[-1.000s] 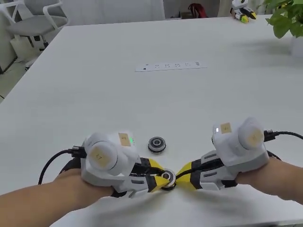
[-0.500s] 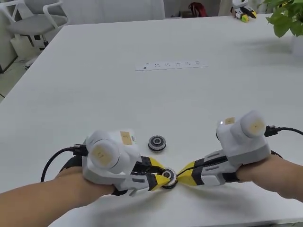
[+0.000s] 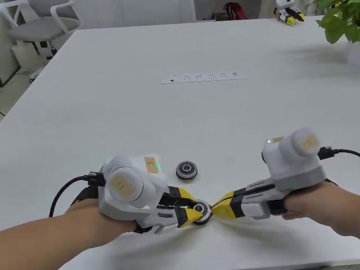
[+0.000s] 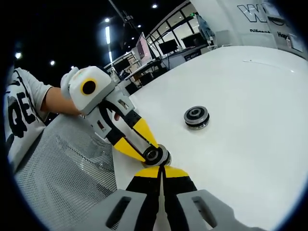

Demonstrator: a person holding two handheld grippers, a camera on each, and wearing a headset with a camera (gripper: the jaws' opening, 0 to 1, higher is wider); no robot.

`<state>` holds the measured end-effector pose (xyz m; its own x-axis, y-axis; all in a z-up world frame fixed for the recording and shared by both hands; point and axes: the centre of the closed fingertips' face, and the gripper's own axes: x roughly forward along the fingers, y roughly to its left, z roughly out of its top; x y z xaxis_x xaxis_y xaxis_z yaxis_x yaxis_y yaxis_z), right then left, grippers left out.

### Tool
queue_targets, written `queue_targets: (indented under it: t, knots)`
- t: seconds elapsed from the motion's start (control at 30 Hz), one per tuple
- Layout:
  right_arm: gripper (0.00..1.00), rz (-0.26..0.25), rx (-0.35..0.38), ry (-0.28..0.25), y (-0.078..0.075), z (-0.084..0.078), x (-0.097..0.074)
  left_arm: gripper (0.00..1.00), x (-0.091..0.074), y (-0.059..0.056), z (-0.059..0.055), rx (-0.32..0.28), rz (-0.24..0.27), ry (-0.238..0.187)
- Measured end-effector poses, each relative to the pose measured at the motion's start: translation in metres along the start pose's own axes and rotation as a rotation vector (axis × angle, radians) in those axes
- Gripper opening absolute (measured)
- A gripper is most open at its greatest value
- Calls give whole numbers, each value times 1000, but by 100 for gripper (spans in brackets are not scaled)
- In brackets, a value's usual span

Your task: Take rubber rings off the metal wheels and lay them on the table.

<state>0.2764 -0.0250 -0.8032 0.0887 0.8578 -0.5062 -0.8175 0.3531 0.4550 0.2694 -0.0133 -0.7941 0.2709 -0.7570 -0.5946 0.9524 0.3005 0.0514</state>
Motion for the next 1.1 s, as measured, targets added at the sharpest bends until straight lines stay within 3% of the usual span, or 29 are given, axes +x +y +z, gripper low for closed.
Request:
queue_targets:
  t: [0.2,0.4,0.63,0.9,1.1]
  knots:
    - [0,5,23,-5,1,0,0,12,0,0,0,1,0,-1]
    - [0,-35,-138,51,1,-5,4,12,0,0,0,-2,0,-3]
    - [1,-53,-227,69,1,-5,5,12,0,0,0,-2,2,-2]
    - [2,-52,-233,78,0,-7,6,12,0,0,0,-1,2,-1]
    - [0,-46,-180,64,-1,-6,4,12,0,0,0,-1,3,-1]
